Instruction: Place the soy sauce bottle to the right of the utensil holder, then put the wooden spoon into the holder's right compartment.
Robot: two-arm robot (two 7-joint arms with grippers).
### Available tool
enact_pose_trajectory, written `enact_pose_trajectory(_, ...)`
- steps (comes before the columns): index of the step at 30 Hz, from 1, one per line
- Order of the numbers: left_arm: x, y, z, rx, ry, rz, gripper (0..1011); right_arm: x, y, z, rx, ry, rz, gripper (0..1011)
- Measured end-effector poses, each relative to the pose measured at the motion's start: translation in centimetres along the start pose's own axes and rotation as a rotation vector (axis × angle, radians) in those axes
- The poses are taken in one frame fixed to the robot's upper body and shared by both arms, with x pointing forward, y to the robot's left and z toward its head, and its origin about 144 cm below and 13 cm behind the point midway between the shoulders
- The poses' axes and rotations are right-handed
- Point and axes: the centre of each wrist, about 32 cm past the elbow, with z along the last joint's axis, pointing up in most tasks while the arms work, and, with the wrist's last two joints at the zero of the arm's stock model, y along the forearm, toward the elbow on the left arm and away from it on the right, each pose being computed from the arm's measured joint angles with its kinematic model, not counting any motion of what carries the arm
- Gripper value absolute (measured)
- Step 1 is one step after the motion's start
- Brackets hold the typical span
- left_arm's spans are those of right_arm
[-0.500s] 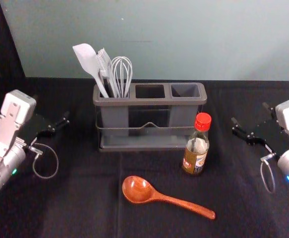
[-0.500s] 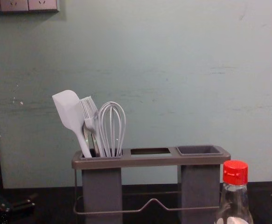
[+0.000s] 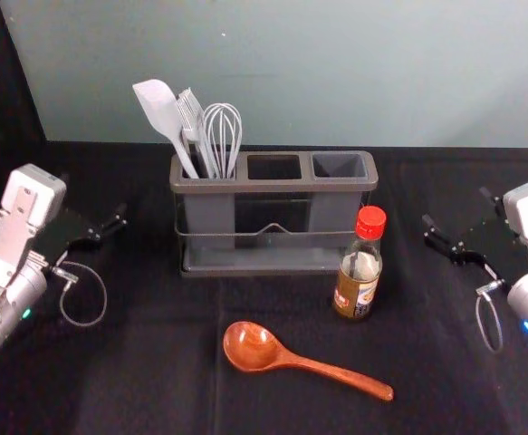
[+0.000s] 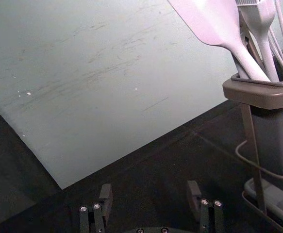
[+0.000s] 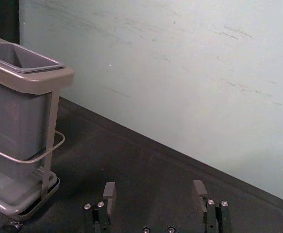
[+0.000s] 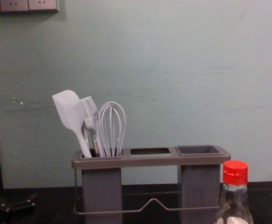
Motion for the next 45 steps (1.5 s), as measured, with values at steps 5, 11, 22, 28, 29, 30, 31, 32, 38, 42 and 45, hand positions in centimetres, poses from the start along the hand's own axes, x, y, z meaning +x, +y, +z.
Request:
enact_pose_trajectory(5, 0.0, 0.0, 0.0, 0.0, 0.0, 0.0, 1005, 0.0, 0.0, 0.0, 0.0, 0.0, 0.0, 1004)
enact_pose_trajectory(11, 0.0, 0.0, 0.0, 0.0, 0.0, 0.0, 1005, 0.0, 0.0, 0.0, 0.0, 0.0, 0.0, 1004)
enact_pose_trajectory(22, 0.0, 0.0, 0.0, 0.0, 0.0, 0.0, 1005, -0.1, -0.8, -0.1, 0.0, 0.002, 0.014, 1004)
enact_pose_trajectory(28, 0.0, 0.0, 0.0, 0.0, 0.0, 0.0, 1005, 0.0, -2.5, -0.1, 0.016, 0.026, 0.066, 1004)
enact_pose_trajectory(29, 0.0, 0.0, 0.0, 0.0, 0.0, 0.0, 1005, 0.0, -2.8, -0.1, 0.019, 0.032, 0.073, 1004)
enact_pose_trajectory(30, 0.0, 0.0, 0.0, 0.0, 0.0, 0.0, 1005, 0.0, -3.0, -0.1, 0.023, 0.039, 0.078, 1004)
enact_pose_trajectory(31, 0.0, 0.0, 0.0, 0.0, 0.0, 0.0, 1005, 0.0, -3.5, -0.2, 0.03, 0.053, 0.089, 1004)
enact_pose_trajectory(32, 0.0, 0.0, 0.0, 0.0, 0.0, 0.0, 1005, 0.0, -3.7, -0.2, 0.034, 0.058, 0.094, 1004)
enact_pose_trajectory(38, 0.0, 0.0, 0.0, 0.0, 0.0, 0.0, 1005, -0.1, -5.3, -0.2, 0.068, 0.104, 0.134, 1004)
enact_pose_trajectory(42, 0.0, 0.0, 0.0, 0.0, 0.0, 0.0, 1005, -0.4, -6.2, 0.0, 0.094, 0.151, 0.171, 1004)
enact_pose_trajectory(45, 0.0, 0.0, 0.0, 0.0, 0.0, 0.0, 1005, -0.7, -6.6, 0.2, 0.109, 0.173, 0.196, 1004)
